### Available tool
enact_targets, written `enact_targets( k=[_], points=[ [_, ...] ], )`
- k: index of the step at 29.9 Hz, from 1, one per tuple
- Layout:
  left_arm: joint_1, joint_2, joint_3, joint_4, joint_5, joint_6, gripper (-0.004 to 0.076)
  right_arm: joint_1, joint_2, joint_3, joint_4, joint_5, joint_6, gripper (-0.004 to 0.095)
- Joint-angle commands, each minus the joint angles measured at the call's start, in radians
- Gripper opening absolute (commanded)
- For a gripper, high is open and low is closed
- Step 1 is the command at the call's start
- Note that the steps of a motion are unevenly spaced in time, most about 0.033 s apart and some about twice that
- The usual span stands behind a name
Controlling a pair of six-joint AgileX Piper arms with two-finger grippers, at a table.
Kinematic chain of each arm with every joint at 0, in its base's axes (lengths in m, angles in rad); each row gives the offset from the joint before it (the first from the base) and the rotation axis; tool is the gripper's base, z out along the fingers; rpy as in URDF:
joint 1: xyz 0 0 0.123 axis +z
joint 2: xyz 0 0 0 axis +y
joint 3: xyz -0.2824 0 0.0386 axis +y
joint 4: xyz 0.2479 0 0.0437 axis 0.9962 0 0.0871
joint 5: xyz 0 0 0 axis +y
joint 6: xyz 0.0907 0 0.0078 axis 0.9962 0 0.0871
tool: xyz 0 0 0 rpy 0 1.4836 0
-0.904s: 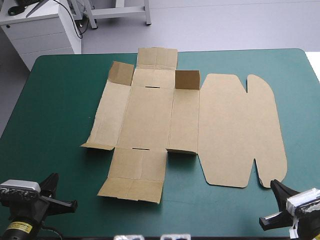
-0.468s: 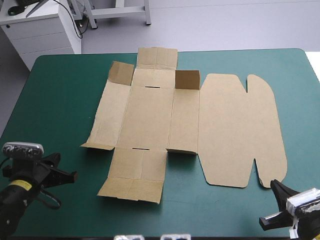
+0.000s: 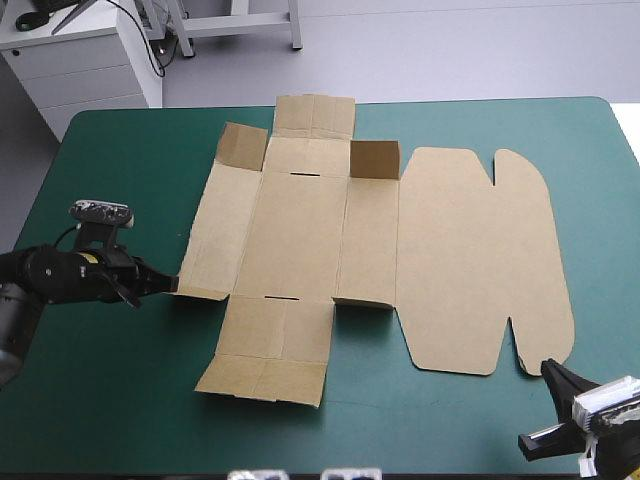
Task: Fold the box
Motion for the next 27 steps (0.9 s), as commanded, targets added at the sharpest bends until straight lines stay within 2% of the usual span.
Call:
enact_targets(
  k=[1,6,12,18,27],
  points=[
    [0.084,0.081,-0.12,-0.16,0.04,0.112,-0.0001,0.001,0.017,-0.023,-0.007,-0.074,-0.006,-0.0014],
    [0.237,0.238,-0.243,-0.383,0.163,0.239,-0.0001,0.001,0.017,-0.023,-0.007,-0.074,-0.006,-0.0014],
    [0.266,0.465,-0.397,-0.379,0.347,0.237,-0.0001,0.001,0.017,-0.023,-0.007,-0.074,-0.006,-0.0014],
    [0.266,0.606,-0.458,-0.394,0.349,0.23,-0.0001,0.001,0.017,-0.023,-0.007,-0.076,-0.006,-0.0014],
    [0.266,0.691,-0.458,-0.384,0.295,0.23,0.0012,0.001,0.017,-0.02,-0.007,-0.08,-0.006,-0.0014]
  ],
)
